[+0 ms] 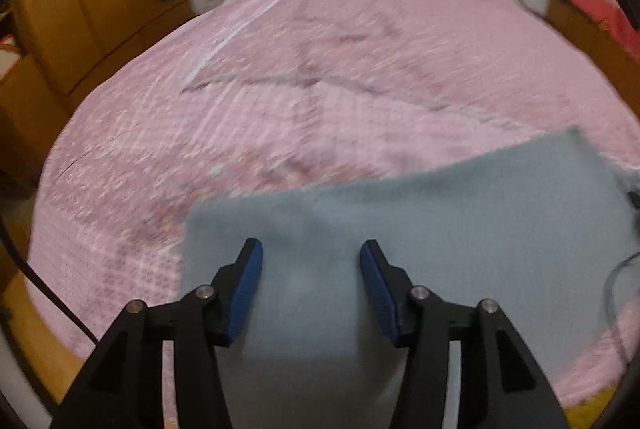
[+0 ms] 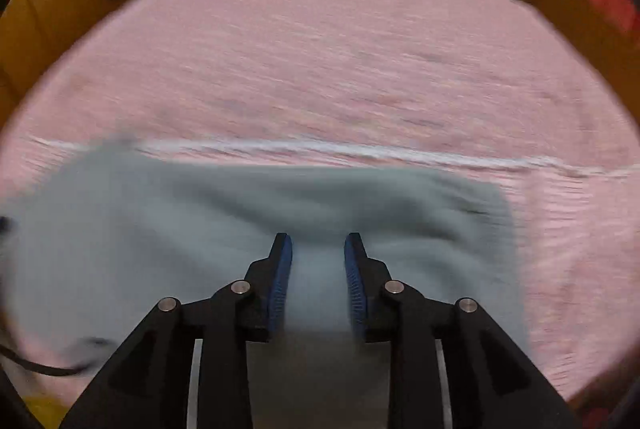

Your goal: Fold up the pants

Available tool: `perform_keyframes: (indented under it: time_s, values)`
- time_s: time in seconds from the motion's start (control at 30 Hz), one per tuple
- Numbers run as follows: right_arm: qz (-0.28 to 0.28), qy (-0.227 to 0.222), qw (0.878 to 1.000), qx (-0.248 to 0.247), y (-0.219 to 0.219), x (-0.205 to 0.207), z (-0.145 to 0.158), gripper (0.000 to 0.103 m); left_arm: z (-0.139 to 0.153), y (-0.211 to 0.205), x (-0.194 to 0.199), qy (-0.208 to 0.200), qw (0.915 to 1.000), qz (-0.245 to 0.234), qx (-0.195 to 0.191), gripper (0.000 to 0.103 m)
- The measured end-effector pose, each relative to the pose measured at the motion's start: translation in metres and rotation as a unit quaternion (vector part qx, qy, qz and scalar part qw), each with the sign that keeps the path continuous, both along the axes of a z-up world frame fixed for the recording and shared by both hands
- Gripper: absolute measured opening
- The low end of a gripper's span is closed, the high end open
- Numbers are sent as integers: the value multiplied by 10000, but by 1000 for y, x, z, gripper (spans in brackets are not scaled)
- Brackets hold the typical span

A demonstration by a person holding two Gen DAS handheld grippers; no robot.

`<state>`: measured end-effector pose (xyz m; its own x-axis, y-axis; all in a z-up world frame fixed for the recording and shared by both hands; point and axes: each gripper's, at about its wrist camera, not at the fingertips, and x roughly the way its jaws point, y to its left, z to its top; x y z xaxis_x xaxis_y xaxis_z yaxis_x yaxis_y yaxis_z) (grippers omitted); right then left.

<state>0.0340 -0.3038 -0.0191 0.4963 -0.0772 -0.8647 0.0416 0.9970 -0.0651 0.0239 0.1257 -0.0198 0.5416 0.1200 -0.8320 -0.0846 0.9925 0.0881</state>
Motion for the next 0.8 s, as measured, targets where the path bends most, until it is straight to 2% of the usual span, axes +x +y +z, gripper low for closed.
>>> perform_keyframes:
  time_s: [0.03, 0.07, 0.1, 0.2, 0.3, 0.5, 0.73, 0.8]
  values:
    - [-96, -96, 9999, -28, -9, -1, -3, 28, -3, 7, 1, 16, 9998, 123, -157, 59]
    - [-236, -197, 9995, -7, -17, -3, -3, 21, -4, 14, -3, 31, 9992, 240, -314, 62]
    - [-417, -248, 9988, 74, -25, -4, -1, 10, -4, 18, -3, 39, 9987, 311, -395, 62]
    - [-819, -433, 9952, 311, -46, -12, 14, 9, 0, 23, -8, 24, 9987, 366, -350, 62]
    - [-970, -509, 9937, 227, -46, -26, 27, 19, 4, 24, -15, 33, 9985, 409, -369, 62]
    - [-830, -238, 9950, 510, -22, -70, 38, 25, 13, 19, -44, 61, 9977, 426, -524, 62]
    - [-237, -380, 9965, 705, 52, -104, 38, 28, 24, 0, -80, -180, 9989, 166, -396, 62]
    - [-88, -406, 9955, 854, 73, -109, 36, 34, 30, -5, -91, -254, 9987, 69, -444, 62]
